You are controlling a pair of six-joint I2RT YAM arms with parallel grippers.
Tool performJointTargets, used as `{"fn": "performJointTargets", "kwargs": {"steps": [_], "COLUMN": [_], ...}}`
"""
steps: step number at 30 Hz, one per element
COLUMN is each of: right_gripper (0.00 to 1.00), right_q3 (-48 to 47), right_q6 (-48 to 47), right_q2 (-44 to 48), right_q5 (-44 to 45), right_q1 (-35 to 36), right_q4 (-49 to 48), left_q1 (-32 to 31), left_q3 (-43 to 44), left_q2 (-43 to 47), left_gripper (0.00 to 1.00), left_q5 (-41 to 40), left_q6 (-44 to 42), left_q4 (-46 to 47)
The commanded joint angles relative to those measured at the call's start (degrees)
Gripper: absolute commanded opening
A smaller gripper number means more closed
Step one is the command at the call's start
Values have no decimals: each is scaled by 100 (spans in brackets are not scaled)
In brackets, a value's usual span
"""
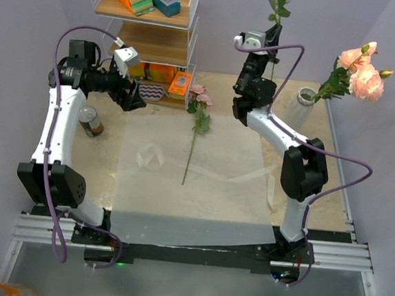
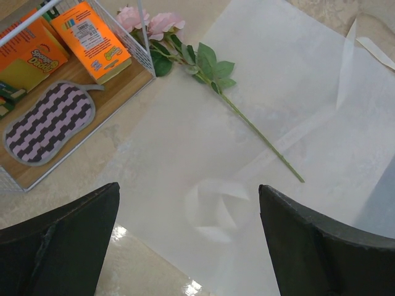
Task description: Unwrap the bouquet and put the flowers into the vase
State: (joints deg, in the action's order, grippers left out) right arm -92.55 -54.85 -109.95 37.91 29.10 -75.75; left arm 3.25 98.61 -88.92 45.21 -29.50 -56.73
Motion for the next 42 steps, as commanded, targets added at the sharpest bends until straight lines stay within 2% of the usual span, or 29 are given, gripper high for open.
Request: {"fn": "performJointTargets", "kwargs": {"steps": [1,5,9,13,23,28,32,39,42], "right_gripper": [0,0,0,0,0,0,0,0,0], "right_q3": [-289,-676,-930,-844,61,544,1255,2478,2611], "right_q6": [-928,-1922,-2836,-3050,-2119,-1600,-1161,1403,1547], "right_q2": [-570,-1019,-1309,-1074,227,799,1247,2354,2513], "right_q5": [-775,-785,-839,-610,-56,390,778,1104,1017], "right_q1": [52,51,60,17,-247,-493,-625,-1459,-1495], "right_q4": [-2708,-2832,-2841,-2841,-2832,-2814,-2823,-2701,-2656], "left_q1": [44,45,36,36,-271,-702,-773,-773,-773], "left_q3": [431,519,1080,1398,1600,1969,1943,1715,1601], "left_q2": [-143,-230,-494,-661,-652,-810,-828,-819,-828], "left_gripper": [99,99,99,99,99,99,99,99,99], "left_q5": [-47,-214,-530,-838,-1234,-1331,-1261,-1059,-927], "left_q6": [85,76,6,-56,496,822,928,893,884], "left_q4": [-75,-250,-698,-1208,-1086,-893,-708,-366,-243]}}
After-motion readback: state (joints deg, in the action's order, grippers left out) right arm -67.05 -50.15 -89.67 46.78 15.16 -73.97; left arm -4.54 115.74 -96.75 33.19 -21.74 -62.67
